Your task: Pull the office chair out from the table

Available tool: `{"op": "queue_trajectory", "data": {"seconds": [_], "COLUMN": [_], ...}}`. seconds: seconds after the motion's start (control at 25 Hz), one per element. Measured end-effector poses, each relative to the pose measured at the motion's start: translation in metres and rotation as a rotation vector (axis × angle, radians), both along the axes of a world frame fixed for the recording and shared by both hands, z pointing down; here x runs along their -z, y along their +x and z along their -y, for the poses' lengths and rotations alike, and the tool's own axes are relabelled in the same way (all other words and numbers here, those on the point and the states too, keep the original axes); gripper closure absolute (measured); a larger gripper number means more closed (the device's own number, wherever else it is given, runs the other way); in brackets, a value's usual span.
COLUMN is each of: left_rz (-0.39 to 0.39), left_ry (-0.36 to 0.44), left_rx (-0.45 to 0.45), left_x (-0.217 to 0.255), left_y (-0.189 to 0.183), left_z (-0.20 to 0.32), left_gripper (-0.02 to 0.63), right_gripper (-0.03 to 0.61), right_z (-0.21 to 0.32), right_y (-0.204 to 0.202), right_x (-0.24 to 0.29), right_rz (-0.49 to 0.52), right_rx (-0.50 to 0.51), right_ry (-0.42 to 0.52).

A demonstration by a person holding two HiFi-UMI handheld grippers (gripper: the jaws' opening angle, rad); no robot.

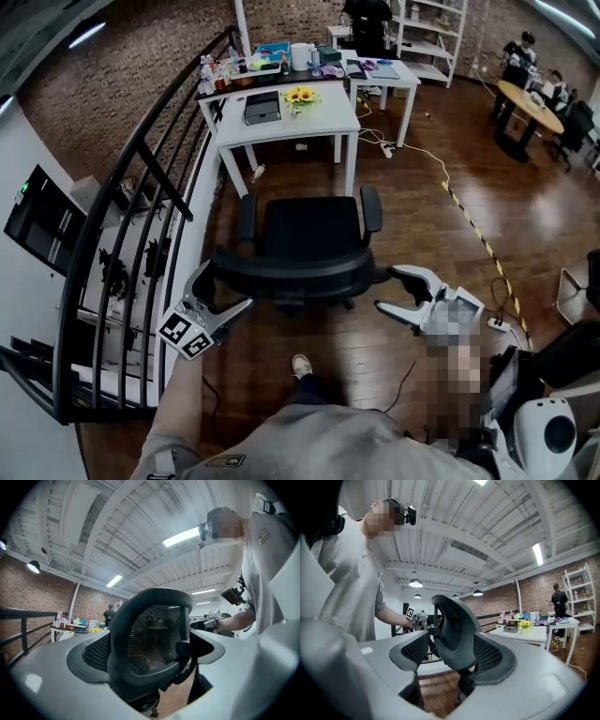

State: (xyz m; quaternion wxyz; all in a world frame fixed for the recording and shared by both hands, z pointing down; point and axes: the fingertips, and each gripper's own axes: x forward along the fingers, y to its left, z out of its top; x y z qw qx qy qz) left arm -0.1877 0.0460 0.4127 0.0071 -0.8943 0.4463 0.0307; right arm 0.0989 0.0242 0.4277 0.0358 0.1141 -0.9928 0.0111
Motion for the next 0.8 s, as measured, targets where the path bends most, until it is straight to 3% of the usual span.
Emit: {"op": "queue_trajectory", "data": {"seconds": [0.08,0.2,0.48,0.8], "left_rz": [0.008,-0.039,-0.054,-0.069], "left_ry": [0.017,0.01,-0.056,-0.107], "left_rx": [0.029,0.034,-0.117,-0.2], "left_x": [-0.001,-0.011,-0.034,-0.036], "left_y": [0.007,0.041,0.142,0.194], "left_z": [-0.017,-0.058,-0.172,-0.251], "left_gripper": [0.109,0.119,0.171,0.241], "right_gripper": [0.282,0.284,0.284,0.299], "right_z": [-0.015,-0.053,-0.155,-0.24], "right_y": [0.009,0.022,0.028,0.034], "right_x": [0.0,-0.013,-0.034,-0.041], "right_rz": [0.015,-0.002,-0.049,-0.059], "right_rx": [-0.007,0.017,0.162,0.292], "right_ry": [0.017,0.007,0.008,-0.013]}}
